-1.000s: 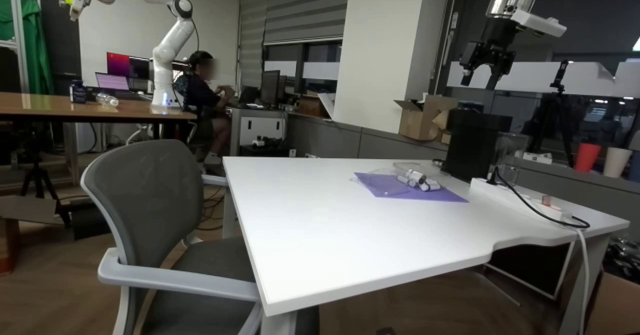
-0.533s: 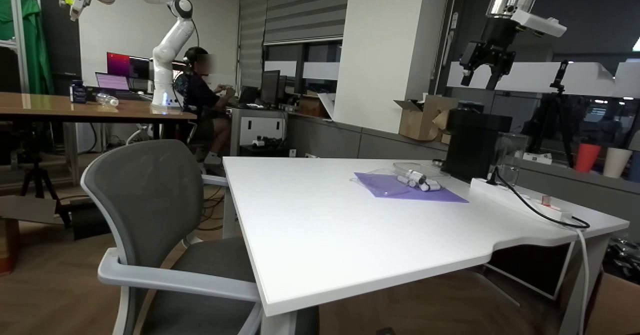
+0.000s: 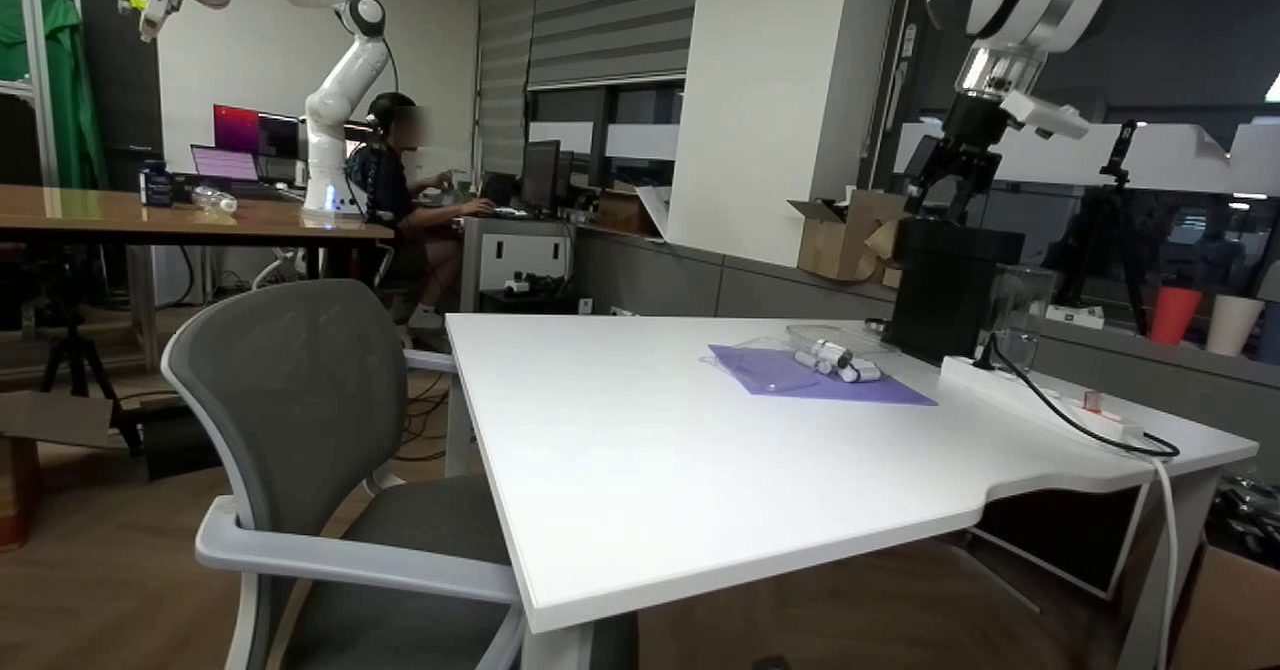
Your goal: Pick up one of the white objects from the bowl and place it on the table
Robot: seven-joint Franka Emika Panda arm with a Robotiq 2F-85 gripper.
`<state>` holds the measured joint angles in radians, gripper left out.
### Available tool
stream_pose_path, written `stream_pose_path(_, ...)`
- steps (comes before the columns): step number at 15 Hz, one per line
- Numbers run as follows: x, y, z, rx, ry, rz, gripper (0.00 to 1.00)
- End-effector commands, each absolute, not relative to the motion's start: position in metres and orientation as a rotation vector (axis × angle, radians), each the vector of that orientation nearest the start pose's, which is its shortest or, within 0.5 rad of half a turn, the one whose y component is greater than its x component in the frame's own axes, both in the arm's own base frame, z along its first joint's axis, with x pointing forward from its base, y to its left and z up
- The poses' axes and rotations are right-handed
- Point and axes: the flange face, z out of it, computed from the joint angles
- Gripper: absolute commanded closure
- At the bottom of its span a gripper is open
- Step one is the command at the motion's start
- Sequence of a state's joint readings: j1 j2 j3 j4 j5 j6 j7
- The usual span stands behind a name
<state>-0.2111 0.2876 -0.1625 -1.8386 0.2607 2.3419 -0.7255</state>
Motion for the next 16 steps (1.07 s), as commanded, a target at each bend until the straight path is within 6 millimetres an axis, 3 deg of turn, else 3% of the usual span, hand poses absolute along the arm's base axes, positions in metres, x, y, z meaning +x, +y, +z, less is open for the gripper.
stream_pose_path(1, 0.666, -0.249, 0.351, -3.054, -0.392, -0.47, 0.0)
stream_pose_path(8, 0.737, -0.248, 0.268, -3.09, -0.409, -0.438, 0.0)
stream_pose_path(16, 0.775, -0.25, 0.214, -3.138, -0.446, -0.397, 0.0)
